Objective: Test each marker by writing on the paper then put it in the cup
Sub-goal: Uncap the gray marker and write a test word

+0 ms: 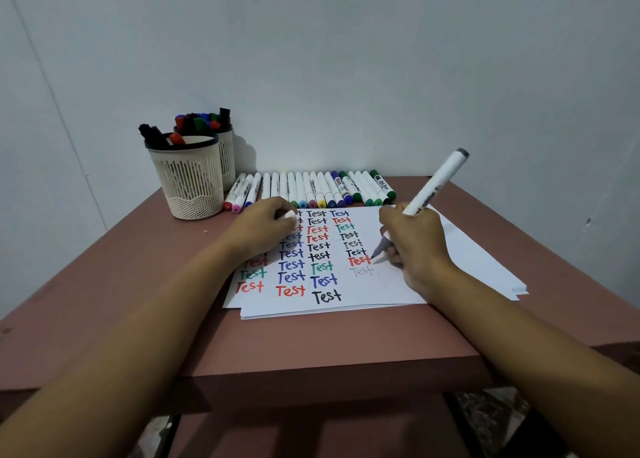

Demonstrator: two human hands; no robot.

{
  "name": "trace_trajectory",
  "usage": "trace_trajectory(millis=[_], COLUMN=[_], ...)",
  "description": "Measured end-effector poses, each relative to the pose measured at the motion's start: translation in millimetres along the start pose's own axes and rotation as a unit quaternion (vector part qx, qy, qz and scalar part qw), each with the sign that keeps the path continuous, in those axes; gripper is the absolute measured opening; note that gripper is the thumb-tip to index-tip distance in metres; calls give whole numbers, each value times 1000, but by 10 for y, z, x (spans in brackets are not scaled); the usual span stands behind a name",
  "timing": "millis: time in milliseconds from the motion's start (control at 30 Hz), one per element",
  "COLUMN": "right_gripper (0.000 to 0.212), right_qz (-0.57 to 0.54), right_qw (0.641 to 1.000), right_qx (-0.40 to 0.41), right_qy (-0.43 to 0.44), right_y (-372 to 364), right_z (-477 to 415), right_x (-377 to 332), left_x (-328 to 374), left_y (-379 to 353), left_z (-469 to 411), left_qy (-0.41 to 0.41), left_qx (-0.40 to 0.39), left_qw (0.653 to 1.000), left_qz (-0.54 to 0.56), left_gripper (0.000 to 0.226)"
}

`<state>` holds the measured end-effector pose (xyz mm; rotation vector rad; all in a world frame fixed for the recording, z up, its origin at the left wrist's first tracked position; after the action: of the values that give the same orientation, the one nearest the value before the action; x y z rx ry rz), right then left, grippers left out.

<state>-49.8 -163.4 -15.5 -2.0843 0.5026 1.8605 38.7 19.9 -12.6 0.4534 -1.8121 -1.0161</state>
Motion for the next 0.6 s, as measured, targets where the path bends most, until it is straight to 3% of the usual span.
trace_trajectory(millis=[200,367,600], right_gripper=[40,47,27], right_qz=[-95,-86,-72], right_qw=[993,989,981], right_qx=[-62,-119,-178], right_qy=[-7,-31,-10], right_y=[35,-32,-220], right_z=[-42,-178,-255], right_x=[-109,-303,-158], left_x=[35,84,73], left_y=[13,-10,-34], left_z=[19,37,9], left_qy=[-47,-83,-99], left_qx=[10,6,35], left_qw=[999,996,994], left_qz=[21,39,38], left_gripper=[24,26,24])
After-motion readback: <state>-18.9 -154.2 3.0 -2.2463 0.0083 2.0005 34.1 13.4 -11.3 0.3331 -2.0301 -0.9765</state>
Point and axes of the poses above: each hand's wrist, its own z-axis away from the middle knuckle, its own y-axis out of the back of the hand, x = y × z, the point moved 1 cm from there along -z, towards the middle knuckle, and after that the axes turned 7 degrees about -x, right-handed, at the moved point
